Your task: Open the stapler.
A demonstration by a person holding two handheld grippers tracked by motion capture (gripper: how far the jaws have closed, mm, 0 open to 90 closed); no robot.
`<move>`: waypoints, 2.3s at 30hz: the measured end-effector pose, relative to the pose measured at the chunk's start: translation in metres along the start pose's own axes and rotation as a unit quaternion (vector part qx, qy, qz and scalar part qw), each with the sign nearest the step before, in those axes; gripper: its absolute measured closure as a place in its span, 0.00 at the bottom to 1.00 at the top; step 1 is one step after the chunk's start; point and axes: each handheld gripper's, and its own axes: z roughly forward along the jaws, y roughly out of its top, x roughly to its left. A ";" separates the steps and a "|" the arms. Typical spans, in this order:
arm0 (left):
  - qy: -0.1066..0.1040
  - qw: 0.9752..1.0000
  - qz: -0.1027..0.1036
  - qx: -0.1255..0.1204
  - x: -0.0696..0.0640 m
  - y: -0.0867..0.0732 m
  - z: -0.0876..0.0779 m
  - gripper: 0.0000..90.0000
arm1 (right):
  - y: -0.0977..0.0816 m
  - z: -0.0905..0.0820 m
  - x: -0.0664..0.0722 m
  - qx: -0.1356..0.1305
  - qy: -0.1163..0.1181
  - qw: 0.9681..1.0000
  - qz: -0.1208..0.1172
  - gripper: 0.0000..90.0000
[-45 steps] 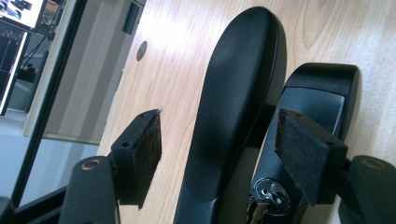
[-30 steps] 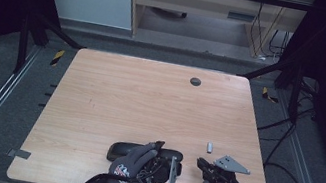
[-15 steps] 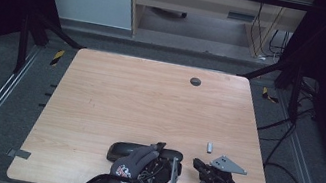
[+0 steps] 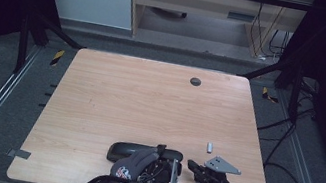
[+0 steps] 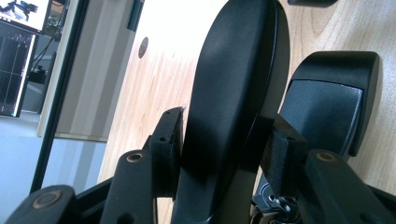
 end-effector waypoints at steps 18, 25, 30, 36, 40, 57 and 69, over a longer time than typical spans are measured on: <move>0.005 1.000 0.000 0.001 -0.001 0.000 0.000 0.60 | -0.002 0.009 0.007 0.007 0.017 1.000 0.004 1.00; 0.006 1.000 0.000 0.000 -0.001 0.001 0.000 0.61 | -0.003 0.015 0.012 0.012 0.024 1.000 0.001 1.00; 0.007 1.000 0.004 0.004 -0.001 0.001 0.000 0.61 | -0.003 0.019 0.015 0.015 0.030 0.999 -0.003 1.00; 0.008 1.000 0.002 0.002 -0.001 0.001 0.000 0.61 | -0.003 0.024 0.020 0.021 0.036 0.999 -0.007 1.00; 0.008 1.000 0.002 0.002 -0.002 0.001 0.000 0.61 | -0.003 0.025 0.021 0.021 0.039 0.999 -0.008 1.00; 0.012 1.000 0.001 -0.001 -0.002 0.000 0.000 0.61 | -0.002 0.028 0.026 0.017 0.046 0.999 -0.012 1.00; 0.014 1.000 -0.011 -0.004 0.001 0.000 -0.003 0.61 | -0.003 0.028 0.025 0.015 0.047 0.999 -0.002 1.00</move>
